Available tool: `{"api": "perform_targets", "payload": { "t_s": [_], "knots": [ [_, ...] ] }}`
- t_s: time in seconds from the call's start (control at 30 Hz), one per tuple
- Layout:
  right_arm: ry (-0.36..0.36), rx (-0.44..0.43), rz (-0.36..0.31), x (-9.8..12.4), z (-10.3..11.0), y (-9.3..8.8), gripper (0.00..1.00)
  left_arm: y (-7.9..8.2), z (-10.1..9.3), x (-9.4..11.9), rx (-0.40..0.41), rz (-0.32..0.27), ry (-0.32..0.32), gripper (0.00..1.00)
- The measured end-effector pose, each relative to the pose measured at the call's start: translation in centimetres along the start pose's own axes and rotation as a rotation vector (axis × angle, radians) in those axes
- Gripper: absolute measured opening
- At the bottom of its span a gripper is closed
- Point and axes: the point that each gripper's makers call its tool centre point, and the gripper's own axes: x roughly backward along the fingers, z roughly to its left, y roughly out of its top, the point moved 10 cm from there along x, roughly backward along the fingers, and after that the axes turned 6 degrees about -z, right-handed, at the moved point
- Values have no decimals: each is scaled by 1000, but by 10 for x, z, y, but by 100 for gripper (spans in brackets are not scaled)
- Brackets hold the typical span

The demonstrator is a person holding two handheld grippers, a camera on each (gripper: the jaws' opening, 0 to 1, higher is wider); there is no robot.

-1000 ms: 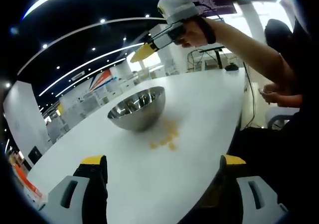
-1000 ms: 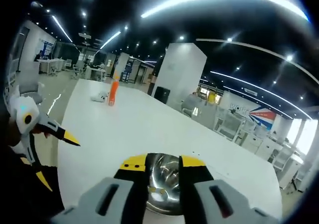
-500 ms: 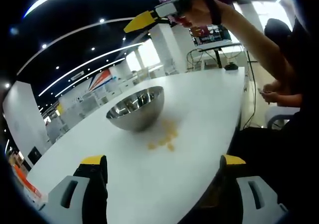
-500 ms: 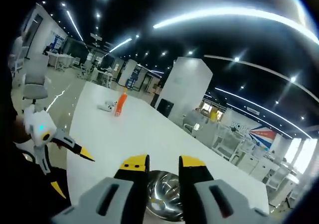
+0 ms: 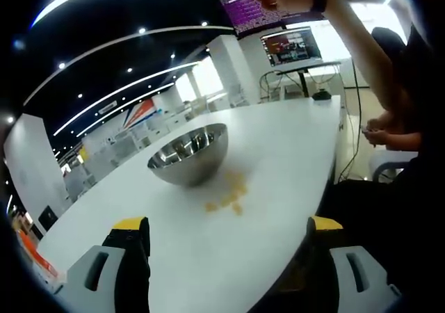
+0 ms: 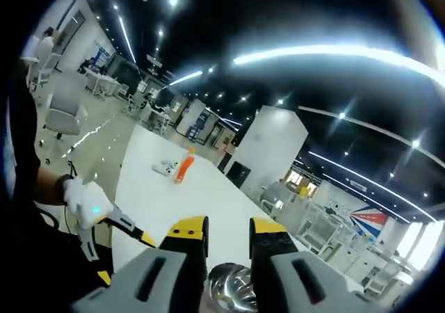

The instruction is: Pick up the QQ candy scattered on the table and place it into the stainless steel bowl on the table

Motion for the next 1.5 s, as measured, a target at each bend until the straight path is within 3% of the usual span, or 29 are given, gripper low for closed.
{"api": "perform_targets", "payload": {
  "t_s": [0.17, 0.57, 0.6, 0.67, 0.8, 0.97, 1.2, 1.37, 1.5],
  "knots": [
    [51, -18, 12, 0, 25, -12, 22, 0, 0, 2, 1, -3, 3, 93],
    [122, -135, 108, -8, 63, -68, 22, -1, 2, 4, 1, -2, 14, 93],
    [108, -142, 119, -9, 64, -73, 22, -1, 2, 4, 1, -1, 15, 93],
    [64, -71, 168, -9, 66, -86, 22, -2, 2, 4, 1, 2, 16, 93],
    [46, -68, 220, -11, 69, -109, 22, -1, 3, 4, -3, 6, 16, 93],
    [64, -116, 304, -13, 75, -143, 22, 0, 2, 4, -5, 1, 11, 93],
    [89, -151, 389, -14, 84, -176, 22, -2, 2, 3, -4, 8, 9, 93],
    [116, -175, 495, -15, 91, -209, 22, 4, 1, 5, 22, -22, -15, 93],
    [120, -215, 524, -15, 83, -233, 22, 4, 0, 5, 6, -13, -15, 93]
  ]
}}
